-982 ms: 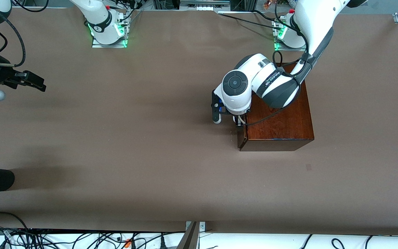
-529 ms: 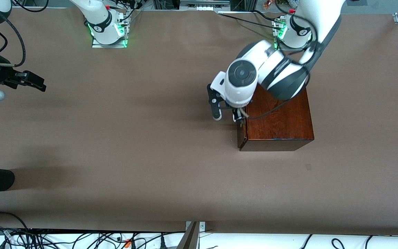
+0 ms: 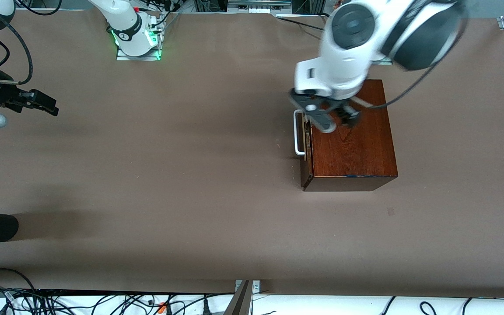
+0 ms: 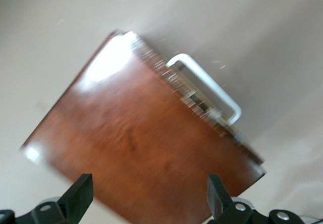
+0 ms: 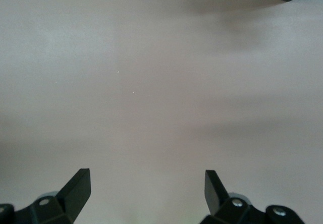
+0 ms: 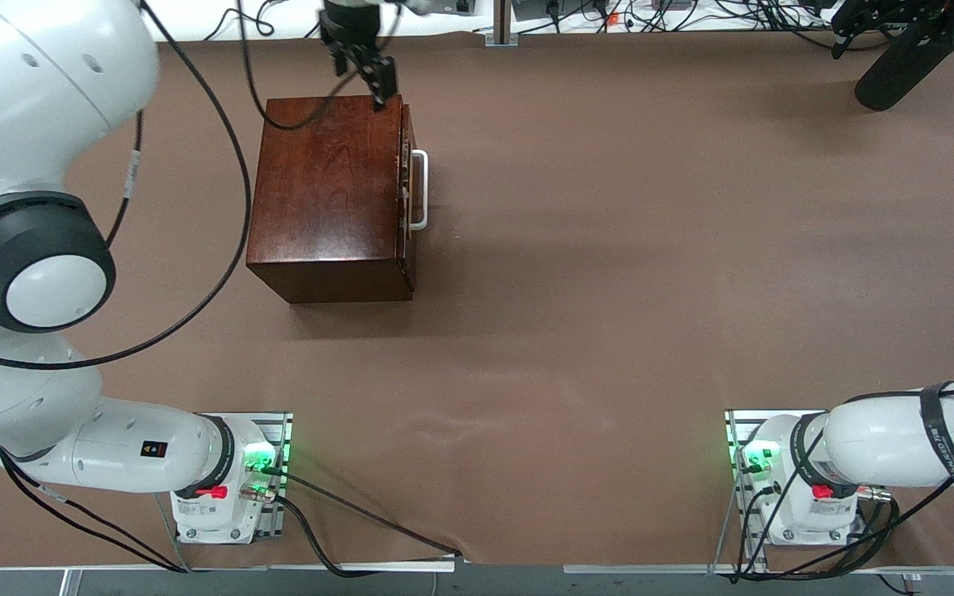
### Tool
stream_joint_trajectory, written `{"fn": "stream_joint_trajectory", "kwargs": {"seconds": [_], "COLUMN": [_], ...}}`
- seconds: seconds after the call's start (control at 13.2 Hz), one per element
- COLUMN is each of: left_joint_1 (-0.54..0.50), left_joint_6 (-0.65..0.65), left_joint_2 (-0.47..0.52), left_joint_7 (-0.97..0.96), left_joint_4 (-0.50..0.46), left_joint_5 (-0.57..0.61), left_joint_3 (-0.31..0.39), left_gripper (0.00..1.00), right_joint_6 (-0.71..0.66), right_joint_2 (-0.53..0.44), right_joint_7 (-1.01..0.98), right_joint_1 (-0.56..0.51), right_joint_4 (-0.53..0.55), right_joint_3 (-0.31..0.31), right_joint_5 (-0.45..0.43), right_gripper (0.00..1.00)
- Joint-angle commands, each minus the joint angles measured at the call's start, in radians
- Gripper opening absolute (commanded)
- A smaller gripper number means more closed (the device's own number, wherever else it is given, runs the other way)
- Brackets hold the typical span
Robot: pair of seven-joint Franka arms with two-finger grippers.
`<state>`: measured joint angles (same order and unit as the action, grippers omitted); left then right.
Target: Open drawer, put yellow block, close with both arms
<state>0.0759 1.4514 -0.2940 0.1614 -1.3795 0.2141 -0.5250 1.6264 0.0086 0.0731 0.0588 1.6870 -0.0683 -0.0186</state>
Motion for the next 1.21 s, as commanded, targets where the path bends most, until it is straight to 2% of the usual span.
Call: {"fn": "stream_joint_trajectory", "kwargs": {"seconds": [0.0,0.15,0.3,0.45,0.6,0.68,0.83,0.98,1.13], "left_joint_1": [-0.047,-0.048,-0.056,-0.057,-0.064,-0.068,-0.068,-0.068,-0.067], "left_joint_6": [-0.011,0.053,0.076,0.079,0.142,0.144,0.147,0.147,0.144], "left_joint_2": [0.085,0.180,0.257,0.295,0.303,0.329,0.375,0.374,0.354], "left_joint_7": [-0.017,-0.019,-0.020,-0.035,-0.167,-0.248,-0.283,-0.280,-0.275], "left_joint_4": [-0.019,-0.105,-0.202,-0.219,-0.225,-0.236,-0.277,-0.303,-0.291], "left_joint_5": [-0.074,-0.174,-0.237,-0.236,-0.233,-0.237,-0.230,-0.229,-0.226], "left_joint_3": [0.094,0.224,0.316,0.396,0.457,0.482,0.493,0.494,0.510], "left_gripper": [1.00,1.00,1.00,1.00,1.00,1.00,1.00,1.00,1.00], "right_joint_6": [-0.008,-0.008,-0.008,-0.006,-0.008,-0.007,-0.008,-0.008,-0.008], "right_joint_2": [0.008,0.008,0.008,0.008,0.008,0.008,0.005,0.007,0.007], "right_joint_7": [0.005,0.007,0.008,0.008,0.008,0.010,0.010,0.001,0.008], "right_joint_1": [-0.016,-0.016,-0.016,-0.016,-0.016,-0.016,-0.016,-0.016,-0.016], "right_joint_4": [-0.019,-0.018,-0.020,-0.020,-0.020,-0.020,-0.021,-0.023,-0.023], "right_joint_3": [0.015,0.015,0.015,0.015,0.015,0.015,0.015,0.015,0.016], "right_joint_5": [-0.001,-0.001,-0.001,-0.001,-0.001,-0.001,-0.001,-0.001,-0.001], "right_gripper": [1.00,1.00,1.00,1.00,1.00,1.00,1.00,1.00,1.00]}}
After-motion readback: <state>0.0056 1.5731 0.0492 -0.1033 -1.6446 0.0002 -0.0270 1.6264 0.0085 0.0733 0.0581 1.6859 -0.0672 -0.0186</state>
